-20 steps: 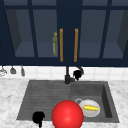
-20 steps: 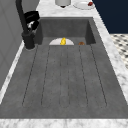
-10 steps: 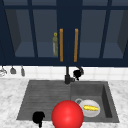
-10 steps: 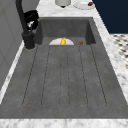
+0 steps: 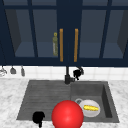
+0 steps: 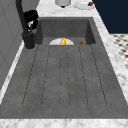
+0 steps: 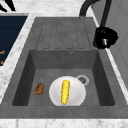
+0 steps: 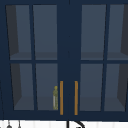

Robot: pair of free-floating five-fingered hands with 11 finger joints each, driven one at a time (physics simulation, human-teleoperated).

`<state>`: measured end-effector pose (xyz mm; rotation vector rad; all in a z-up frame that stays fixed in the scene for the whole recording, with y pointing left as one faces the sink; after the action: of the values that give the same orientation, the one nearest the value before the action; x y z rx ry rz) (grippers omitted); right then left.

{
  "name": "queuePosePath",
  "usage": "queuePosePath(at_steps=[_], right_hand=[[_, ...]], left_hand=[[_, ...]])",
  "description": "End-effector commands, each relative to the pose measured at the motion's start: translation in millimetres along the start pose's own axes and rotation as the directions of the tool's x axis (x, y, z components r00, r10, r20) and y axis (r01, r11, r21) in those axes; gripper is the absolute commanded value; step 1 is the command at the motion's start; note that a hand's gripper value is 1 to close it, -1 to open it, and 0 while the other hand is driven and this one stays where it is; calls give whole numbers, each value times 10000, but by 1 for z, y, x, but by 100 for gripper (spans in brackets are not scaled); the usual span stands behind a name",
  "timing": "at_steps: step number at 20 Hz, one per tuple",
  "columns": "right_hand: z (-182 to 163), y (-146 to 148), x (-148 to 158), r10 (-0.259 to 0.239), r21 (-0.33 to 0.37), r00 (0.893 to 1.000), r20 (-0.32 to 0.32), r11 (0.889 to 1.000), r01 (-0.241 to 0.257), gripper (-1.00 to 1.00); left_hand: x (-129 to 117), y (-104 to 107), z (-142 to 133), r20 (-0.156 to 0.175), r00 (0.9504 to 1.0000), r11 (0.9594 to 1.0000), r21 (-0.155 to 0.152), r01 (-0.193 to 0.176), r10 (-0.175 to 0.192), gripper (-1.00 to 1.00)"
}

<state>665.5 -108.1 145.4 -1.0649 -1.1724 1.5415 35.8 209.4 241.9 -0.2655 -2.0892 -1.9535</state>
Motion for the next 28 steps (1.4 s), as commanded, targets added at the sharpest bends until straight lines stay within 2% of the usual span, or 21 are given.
queuePosePath(at_steps=[1, 16, 20, 23, 28], right_hand=[[-14, -26, 12, 544, 360, 9985, -48, 9979, -542, 100], [-15, -31, 21, 902, 776, 9943, -564, 9933, -857, 100], [-13, -33, 30, 876, 828, 9929, -804, 9933, -809, 100], [-12, -33, 33, 1105, 887, 9868, -1187, 9910, -1003, 100], [-12, -31, 40, 1822, 1073, 9704, -1585, 9802, -1665, 100]], left_hand=[[0, 0, 0, 0, 10000, 10000, 0, 0, 0, 0], [0, 0, 0, 0, 10000, 10000, 0, 0, 0, 0], [0, 0, 0, 0, 10000, 10000, 0, 0, 0, 0], [0, 0, 0, 0, 10000, 10000, 0, 0, 0, 0], [0, 0, 0, 0, 10000, 10000, 0, 0, 0, 0]])
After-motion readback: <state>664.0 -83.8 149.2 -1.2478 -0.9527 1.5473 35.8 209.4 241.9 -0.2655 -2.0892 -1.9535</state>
